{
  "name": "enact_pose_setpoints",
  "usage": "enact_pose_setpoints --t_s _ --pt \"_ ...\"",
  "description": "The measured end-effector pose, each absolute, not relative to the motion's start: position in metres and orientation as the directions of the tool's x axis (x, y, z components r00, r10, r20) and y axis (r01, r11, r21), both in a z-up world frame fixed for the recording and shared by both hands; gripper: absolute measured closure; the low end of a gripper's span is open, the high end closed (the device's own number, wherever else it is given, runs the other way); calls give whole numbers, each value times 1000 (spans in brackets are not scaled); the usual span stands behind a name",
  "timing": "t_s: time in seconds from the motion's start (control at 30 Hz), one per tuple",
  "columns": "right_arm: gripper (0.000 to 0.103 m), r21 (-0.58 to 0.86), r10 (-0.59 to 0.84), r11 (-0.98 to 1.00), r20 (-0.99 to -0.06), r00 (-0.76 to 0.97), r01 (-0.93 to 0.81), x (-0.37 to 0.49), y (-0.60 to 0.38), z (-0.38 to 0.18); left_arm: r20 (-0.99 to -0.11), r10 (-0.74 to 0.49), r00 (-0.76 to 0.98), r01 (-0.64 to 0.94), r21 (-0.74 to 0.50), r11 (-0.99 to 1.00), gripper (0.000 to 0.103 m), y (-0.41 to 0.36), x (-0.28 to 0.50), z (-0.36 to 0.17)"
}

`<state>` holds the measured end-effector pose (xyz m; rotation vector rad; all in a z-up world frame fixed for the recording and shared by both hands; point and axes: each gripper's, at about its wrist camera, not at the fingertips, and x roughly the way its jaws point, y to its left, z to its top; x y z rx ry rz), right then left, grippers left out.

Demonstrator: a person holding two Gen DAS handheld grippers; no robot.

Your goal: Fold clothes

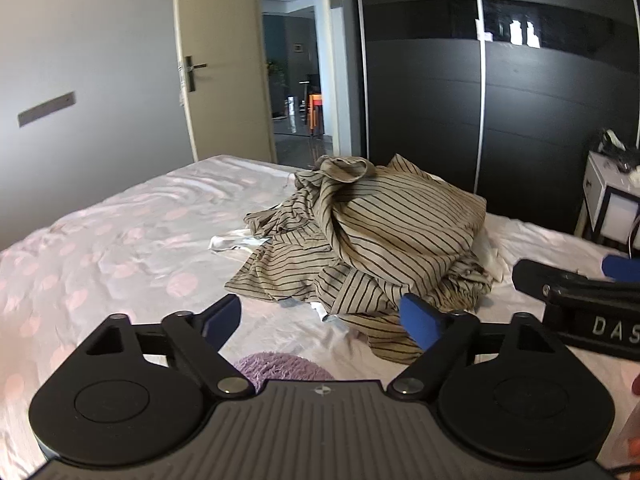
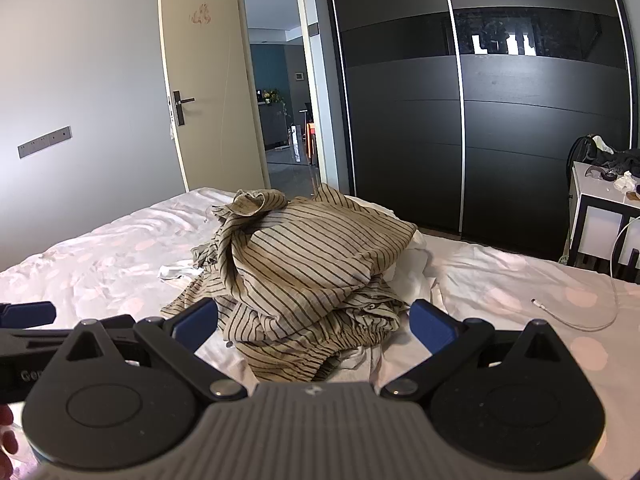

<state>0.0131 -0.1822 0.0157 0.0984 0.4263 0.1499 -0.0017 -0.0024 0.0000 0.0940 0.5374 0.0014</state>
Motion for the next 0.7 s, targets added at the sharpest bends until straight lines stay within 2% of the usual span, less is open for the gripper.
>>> enact_pose_setpoints --t_s 0.13,0.33,0.7 --pt "1 128 166 984 -404 899 -124 12 -182 15 -517 10 856 29 68 997 18 0 -2 -1" --pt "1 129 171 983 -410 896 -129 13 -183 10 -520 26 854 35 108 993 18 -2 -3 -2" --pt "1 119 166 985 -419 893 -128 13 -181 6 -525 40 850 21 110 994 19 0 -2 0"
